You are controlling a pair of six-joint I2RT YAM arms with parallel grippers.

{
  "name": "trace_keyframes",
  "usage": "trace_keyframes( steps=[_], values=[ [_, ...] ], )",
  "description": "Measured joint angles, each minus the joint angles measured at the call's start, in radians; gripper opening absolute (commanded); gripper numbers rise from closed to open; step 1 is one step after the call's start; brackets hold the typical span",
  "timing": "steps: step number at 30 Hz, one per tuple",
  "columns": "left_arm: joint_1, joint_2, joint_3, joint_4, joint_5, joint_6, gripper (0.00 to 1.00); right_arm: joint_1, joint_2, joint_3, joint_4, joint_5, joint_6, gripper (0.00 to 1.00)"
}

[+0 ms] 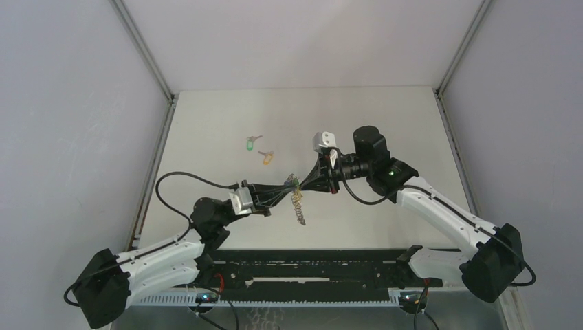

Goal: Put the keys on the keyring

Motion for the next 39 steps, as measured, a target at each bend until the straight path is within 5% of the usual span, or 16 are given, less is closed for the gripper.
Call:
trace_keyframes(
  steps=[7, 15, 28, 39],
  values=[
    [0.0, 0.021, -0.012, 0.069, 0.003, -0.022, 0.0, 0.016, -0.005, 0.0, -0.009, 0.025, -0.026, 0.21],
    [0.0, 0.016, -0.02, 0.097, 0.007, -0.034, 0.0, 0.004, -0.082, 0.0, -0.059, 0.047, -0.174, 0.31],
    [0.0, 0.016, -0.02, 0.114, 0.026, -0.055, 0.0, 0.02, -0.052, -0.011, 0.025, -0.012, -0.253, 0.31],
    [0.0, 0.023, -0.02, 0.139, 0.029, -0.071, 0.0, 0.042, -0.03, -0.011, 0.042, -0.058, -0.277, 0.18]
  ],
)
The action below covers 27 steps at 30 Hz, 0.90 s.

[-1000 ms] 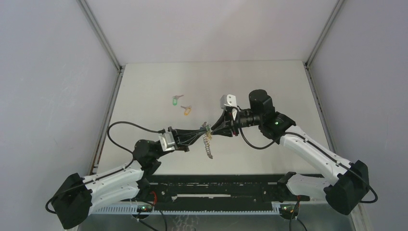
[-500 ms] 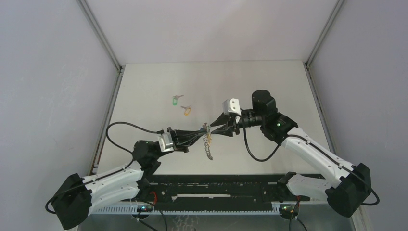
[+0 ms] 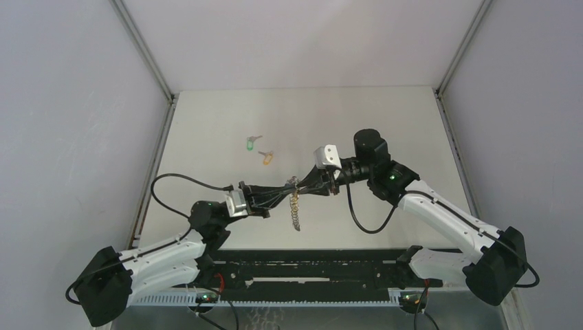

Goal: Put the keys on the keyring

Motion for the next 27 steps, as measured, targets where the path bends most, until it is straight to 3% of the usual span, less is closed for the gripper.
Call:
trace_keyframes(
  steps=[3, 7, 11, 14, 20, 27],
  values=[
    [0.0, 0.01, 0.0, 0.006, 0.001, -0.001, 0.0, 0.0, 0.007, 0.0, 0.0, -0.008, 0.0, 0.14],
    [0.0, 0.017, 0.0, 0.012, 0.002, -0.002, 0.0, 0.0, 0.009, 0.0, 0.0, -0.016, -0.003, 0.0],
    [0.0, 0.018, 0.0, 0.015, 0.003, -0.003, 0.01, 0.0, 0.009, 0.001, -0.008, -0.019, -0.01, 0.0],
    [0.0, 0.017, 0.0, 0.002, 0.001, -0.001, 0.14, 0.0, 0.009, 0.013, -0.046, -0.004, -0.032, 0.0],
    [0.0, -0.05, 0.001, -0.129, -0.01, 0.038, 0.39, 0.011, 0.008, 0.106, -0.275, 0.138, -0.122, 0.0],
    [0.0, -0.108, 0.004, -0.33, -0.027, 0.103, 0.47, 0.146, 0.024, 0.279, -0.552, 0.452, -0.218, 0.0]
  ],
)
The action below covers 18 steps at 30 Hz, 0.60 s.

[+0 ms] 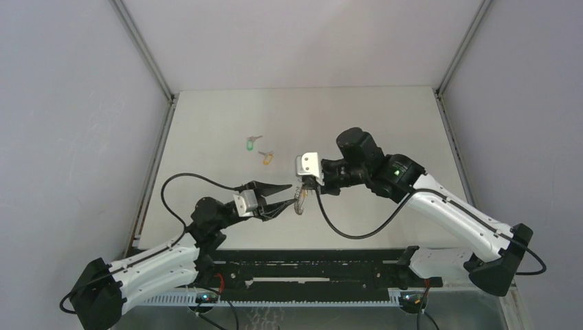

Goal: Put the keys on the keyring

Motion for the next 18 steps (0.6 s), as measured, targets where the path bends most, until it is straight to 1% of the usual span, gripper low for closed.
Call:
trace_keyframes(
  steps=[5, 8, 11, 18],
  values=[
    [0.0, 0.011, 0.013, -0.054, -0.001, 0.024, 0.47, 0.11, 0.084, 0.138, -0.162, 0.218, -0.056, 0.0],
    [0.0, 0.012, 0.017, -0.062, 0.001, 0.033, 0.47, 0.151, 0.146, 0.191, -0.232, 0.32, -0.078, 0.0],
    [0.0, 0.012, 0.017, -0.061, 0.002, 0.038, 0.46, 0.168, 0.197, 0.218, -0.288, 0.386, -0.091, 0.0],
    [0.0, 0.045, 0.017, -0.035, 0.013, 0.039, 0.34, 0.195, 0.262, 0.252, -0.351, 0.447, -0.106, 0.0]
  ],
)
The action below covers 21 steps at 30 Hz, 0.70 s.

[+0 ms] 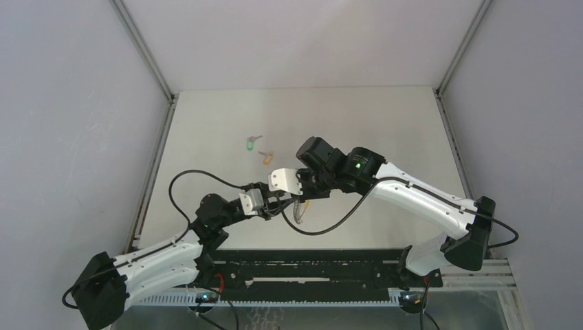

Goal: Put the keys on the keyring

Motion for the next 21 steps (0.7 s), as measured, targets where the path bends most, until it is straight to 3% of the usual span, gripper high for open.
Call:
trace_keyframes(
  steps=[21],
  values=[
    [0.0, 0.079, 0.0, 0.085, 0.01, 0.0, 0.23, 0.041, 0.001, 0.032, -0.014, 0.002, -0.034, 0.0]
  ],
)
